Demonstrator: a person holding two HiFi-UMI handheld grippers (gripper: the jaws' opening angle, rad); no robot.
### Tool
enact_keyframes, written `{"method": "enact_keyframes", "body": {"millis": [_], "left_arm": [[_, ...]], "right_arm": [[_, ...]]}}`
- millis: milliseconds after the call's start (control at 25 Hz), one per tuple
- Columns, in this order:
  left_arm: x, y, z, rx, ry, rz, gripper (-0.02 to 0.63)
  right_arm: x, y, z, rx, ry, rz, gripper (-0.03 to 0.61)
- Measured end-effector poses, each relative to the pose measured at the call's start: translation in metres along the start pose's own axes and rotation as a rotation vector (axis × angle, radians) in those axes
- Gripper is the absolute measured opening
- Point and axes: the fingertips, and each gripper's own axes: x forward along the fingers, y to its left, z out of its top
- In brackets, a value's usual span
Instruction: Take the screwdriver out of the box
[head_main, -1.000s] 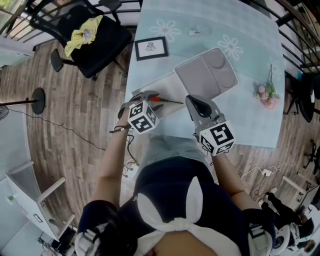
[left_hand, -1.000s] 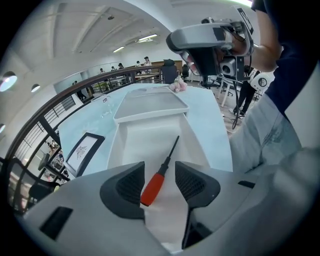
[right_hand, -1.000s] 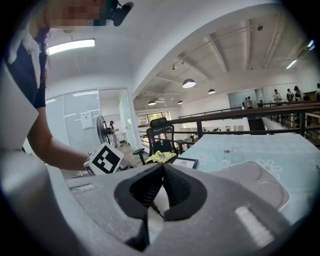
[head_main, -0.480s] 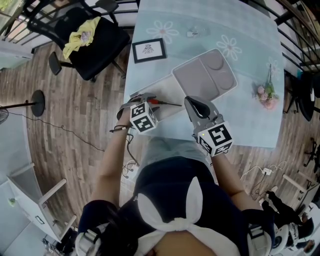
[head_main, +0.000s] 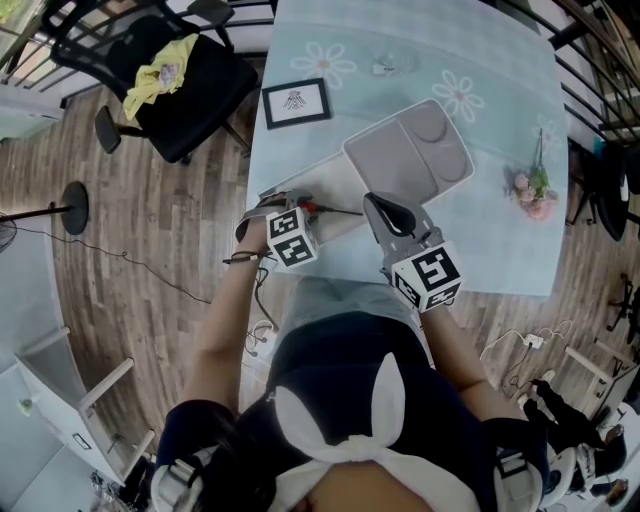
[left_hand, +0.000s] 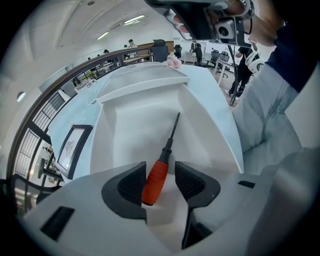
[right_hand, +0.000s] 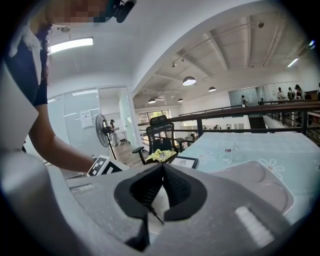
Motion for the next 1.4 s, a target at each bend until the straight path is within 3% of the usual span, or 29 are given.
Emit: {"method": "enact_keyframes", "body": {"millis": [400,520,880,1400], "left_arm": [[-0.002,0.001,0.001,0.000,-0.004,-0.008,0.181],[-0.002,0.004,0.000,0.007,-0.003,0.008,0.127],[-0.003,0.001,0.002,0.003,0.004,-0.028,0.109],[-0.013,-0.005,0.008,-0.060,-0.014,-0.057,0.104]], "right_arm": [[0.003,-0.002,0.001,0.007,0.006,0.000,-0.002],[0.004,-0.001,0.003,0.005,0.003,0.001,-0.002],[-0.001,-0.002,-0.001,0.016,0.004,-0.010,-0.002],[-0.006,0.000,0.000,0.010,-0.005,-0.002,-0.002]]}}
